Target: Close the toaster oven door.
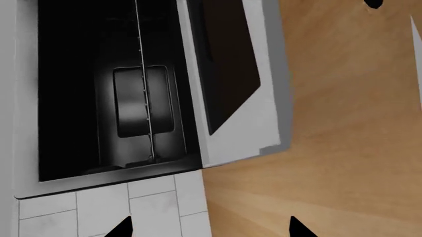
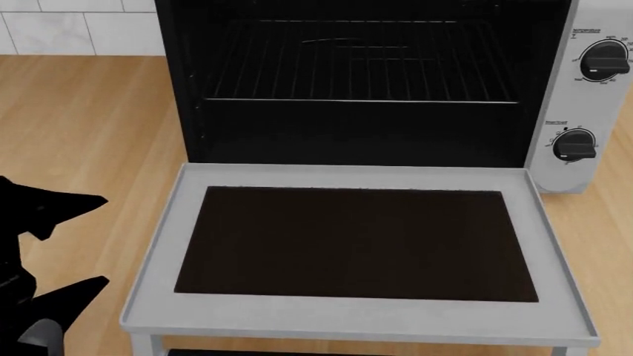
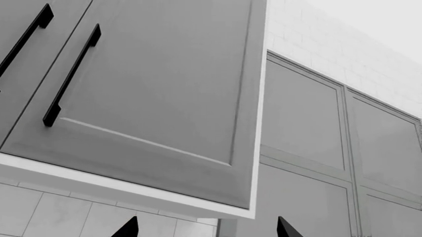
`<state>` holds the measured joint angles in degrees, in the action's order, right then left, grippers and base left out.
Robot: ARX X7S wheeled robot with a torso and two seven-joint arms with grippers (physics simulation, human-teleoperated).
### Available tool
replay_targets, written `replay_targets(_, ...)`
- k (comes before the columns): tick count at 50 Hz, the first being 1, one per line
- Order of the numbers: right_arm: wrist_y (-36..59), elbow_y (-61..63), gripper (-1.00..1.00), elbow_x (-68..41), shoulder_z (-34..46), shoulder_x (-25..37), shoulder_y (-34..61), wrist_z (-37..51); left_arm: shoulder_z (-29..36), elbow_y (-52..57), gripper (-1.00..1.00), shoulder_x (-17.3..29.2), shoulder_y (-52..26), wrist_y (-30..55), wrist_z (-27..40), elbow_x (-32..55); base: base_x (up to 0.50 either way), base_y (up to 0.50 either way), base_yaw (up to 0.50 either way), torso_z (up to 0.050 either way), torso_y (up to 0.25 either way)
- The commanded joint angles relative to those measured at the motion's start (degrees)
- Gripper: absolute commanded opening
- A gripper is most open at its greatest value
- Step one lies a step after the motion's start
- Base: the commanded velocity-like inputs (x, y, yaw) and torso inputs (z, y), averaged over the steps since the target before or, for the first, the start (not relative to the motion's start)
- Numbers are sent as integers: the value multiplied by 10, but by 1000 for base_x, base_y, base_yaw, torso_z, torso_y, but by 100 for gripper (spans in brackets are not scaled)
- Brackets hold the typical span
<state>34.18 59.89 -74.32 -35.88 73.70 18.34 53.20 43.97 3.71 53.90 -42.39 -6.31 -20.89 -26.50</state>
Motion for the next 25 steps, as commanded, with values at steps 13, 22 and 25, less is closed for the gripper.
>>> replay_targets(13,-45,0,100,2,-97,26,-130,10,55,-150,100,-96,-83,-97,4,-39,0,0,0,0,0)
replay_targets(22,-55,1,100,-5,-162,35,-195,14,68,-188,100,-120,-109,-134,17,-47,0,0,0,0,0)
replay_targets(25,-62,1,100,-8,-184,41,-219,17,71,-200,100,-124,-116,-145,21,-49,0,0,0,0,0)
